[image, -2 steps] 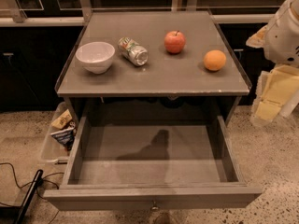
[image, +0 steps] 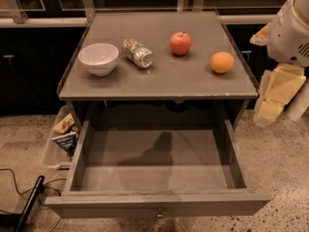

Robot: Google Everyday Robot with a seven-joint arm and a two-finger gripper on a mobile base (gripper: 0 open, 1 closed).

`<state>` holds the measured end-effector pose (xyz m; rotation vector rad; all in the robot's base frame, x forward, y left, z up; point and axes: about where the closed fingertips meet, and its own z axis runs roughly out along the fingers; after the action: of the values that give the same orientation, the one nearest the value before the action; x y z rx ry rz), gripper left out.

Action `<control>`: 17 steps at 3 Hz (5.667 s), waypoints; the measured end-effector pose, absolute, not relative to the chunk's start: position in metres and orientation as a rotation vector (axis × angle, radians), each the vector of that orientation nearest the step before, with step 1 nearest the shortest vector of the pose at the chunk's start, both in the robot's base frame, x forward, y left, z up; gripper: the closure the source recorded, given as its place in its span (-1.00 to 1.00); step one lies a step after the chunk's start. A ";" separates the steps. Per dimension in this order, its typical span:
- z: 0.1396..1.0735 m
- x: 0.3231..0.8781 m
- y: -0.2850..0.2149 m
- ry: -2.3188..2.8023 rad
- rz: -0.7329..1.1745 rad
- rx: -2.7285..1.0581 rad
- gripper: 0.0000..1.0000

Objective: Place apple into top drawer

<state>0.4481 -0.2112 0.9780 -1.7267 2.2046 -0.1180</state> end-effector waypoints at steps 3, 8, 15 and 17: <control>0.950 0.582 -0.217 1.994 -0.054 -1.694 -1.00; 0.930 0.713 -0.183 1.800 0.052 -1.507 -1.00; 0.888 0.805 -0.120 1.772 0.494 -1.195 -1.00; 0.874 0.818 -0.135 1.827 0.467 -1.165 -1.00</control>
Offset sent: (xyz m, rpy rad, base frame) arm 0.1197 -0.0089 -0.0223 0.1169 -0.1160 0.0702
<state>0.8181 -0.1352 0.8744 -1.1650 1.8267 0.4669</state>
